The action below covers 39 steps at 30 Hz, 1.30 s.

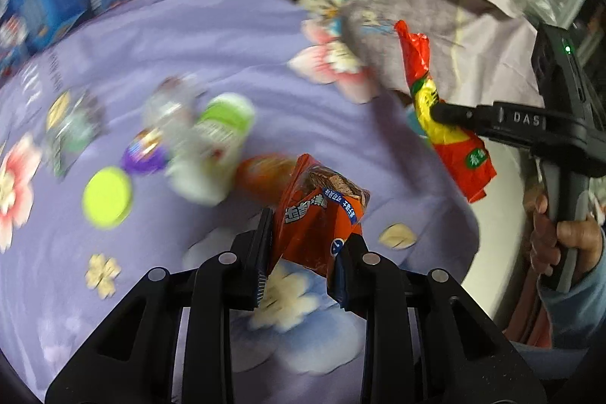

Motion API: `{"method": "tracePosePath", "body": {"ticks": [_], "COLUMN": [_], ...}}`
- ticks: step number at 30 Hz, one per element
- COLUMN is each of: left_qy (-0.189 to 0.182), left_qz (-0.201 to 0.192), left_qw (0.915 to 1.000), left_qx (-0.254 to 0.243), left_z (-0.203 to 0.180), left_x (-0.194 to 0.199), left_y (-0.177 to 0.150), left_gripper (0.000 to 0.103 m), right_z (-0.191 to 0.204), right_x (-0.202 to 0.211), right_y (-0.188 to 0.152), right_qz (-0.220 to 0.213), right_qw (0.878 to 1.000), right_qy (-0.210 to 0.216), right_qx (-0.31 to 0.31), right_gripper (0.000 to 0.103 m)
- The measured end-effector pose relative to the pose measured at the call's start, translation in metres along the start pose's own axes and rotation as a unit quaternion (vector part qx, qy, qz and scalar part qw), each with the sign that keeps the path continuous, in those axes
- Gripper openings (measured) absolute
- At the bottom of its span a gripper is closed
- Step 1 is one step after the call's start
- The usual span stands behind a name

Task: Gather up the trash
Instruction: 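Lift the orange bag and red wrapper and carry them over the teal bucket, then open the left tool to drop the bag while the right tool drops the wrapper into the bucket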

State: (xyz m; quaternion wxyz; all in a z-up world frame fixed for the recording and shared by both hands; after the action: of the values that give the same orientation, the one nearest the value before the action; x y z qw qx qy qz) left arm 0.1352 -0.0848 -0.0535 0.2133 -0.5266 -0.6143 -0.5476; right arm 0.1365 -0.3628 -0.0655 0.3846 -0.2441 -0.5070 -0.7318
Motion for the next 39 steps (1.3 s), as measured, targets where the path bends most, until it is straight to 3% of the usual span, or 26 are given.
{"method": "tracePosePath", "body": {"ticks": [9, 12, 14, 18, 21, 23, 24, 39], "left_qy": [-0.024, -0.03, -0.035, -0.043, -0.047, -0.049, -0.049, -0.042], "left_qz": [0.026, 0.037, 0.044, 0.058, 0.071, 0.082, 0.088, 0.134], "left_qw": [0.996, 0.9935, 0.9916, 0.988, 0.9849, 0.9833, 0.9824, 0.9747], "left_qx": [-0.082, -0.103, -0.116, -0.136, -0.151, -0.155, -0.157, -0.174], "left_z": [-0.106, -0.136, -0.156, -0.188, -0.211, -0.221, -0.226, -0.254], "left_x": [-0.041, -0.056, -0.068, -0.091, -0.11, -0.122, -0.129, -0.179], "left_y": [0.015, 0.019, 0.022, 0.024, 0.025, 0.024, 0.023, 0.013], "left_gripper": [0.029, 0.029, 0.029, 0.029, 0.029, 0.029, 0.029, 0.03], "right_z": [-0.124, -0.152, -0.171, -0.198, -0.213, -0.219, -0.222, -0.248], "right_x": [0.058, 0.059, 0.056, 0.043, 0.031, 0.024, 0.02, 0.038], "right_y": [-0.017, -0.026, -0.033, -0.045, -0.05, -0.052, -0.052, -0.061], "right_qz": [-0.036, -0.03, -0.021, -0.002, 0.01, 0.018, 0.02, 0.005], "right_qw": [0.994, 0.992, 0.99, 0.988, 0.986, 0.985, 0.984, 0.98], "right_qy": [-0.061, -0.07, -0.073, -0.074, -0.073, -0.066, -0.064, -0.062], "right_qx": [-0.082, -0.102, -0.116, -0.138, -0.15, -0.159, -0.162, -0.189], "right_gripper": [0.017, 0.019, 0.028, 0.033, 0.039, 0.059, 0.062, 0.075]}}
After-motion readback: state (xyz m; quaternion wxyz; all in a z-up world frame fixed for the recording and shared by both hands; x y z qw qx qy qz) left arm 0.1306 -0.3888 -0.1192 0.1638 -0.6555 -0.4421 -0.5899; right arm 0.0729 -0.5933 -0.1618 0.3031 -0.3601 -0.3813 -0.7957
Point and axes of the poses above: each gripper's, at about its wrist camera, not at the fingertips, and x roughly against the way its jaws point, z to its left, y to its top, the point moved 4 cm from there along -x, roughly the way its jaws point, and after that the axes turned 12 degrees about x, right-handed, at the moved point
